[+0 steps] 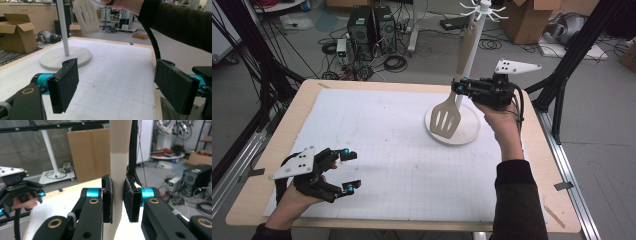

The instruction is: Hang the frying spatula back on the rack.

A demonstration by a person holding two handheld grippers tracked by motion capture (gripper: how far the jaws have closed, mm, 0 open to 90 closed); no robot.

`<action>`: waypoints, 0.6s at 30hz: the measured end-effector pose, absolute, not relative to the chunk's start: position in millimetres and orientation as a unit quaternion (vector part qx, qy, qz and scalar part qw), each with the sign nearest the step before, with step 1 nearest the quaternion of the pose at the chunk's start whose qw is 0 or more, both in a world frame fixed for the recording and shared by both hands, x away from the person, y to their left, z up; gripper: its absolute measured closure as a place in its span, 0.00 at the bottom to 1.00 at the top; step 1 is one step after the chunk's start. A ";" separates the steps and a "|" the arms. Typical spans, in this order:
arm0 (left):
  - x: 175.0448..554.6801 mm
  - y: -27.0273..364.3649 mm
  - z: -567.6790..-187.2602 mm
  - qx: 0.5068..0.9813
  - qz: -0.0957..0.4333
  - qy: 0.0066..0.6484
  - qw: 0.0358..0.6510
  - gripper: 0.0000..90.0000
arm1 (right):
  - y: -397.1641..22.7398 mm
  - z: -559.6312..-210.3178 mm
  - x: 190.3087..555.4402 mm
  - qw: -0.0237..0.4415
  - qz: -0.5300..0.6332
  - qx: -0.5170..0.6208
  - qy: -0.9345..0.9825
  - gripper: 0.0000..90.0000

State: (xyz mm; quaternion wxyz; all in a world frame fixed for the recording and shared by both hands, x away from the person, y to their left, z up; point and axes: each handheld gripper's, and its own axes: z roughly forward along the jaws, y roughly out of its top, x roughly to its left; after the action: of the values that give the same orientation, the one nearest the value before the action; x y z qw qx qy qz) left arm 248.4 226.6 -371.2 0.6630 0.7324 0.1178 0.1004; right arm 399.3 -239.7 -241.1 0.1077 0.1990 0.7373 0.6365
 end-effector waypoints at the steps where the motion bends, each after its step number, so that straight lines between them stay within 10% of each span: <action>1: 248.5 227.6 -371.5 0.732 0.103 0.121 0.663 0.22 | -241.4 -240.8 403.8 0.108 0.636 0.208 0.735 0.88; 18: 249.1 230.8 -371.9 0.729 0.102 0.125 0.665 0.22 | -245.8 -244.9 425.0 0.100 0.641 0.237 0.723 0.88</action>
State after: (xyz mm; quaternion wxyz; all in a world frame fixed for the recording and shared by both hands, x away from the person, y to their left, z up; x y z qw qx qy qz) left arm 249.1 230.8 -371.9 0.6653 0.7289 0.1253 0.1022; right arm 425.0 -245.8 -244.9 0.1003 0.2365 0.7235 0.6408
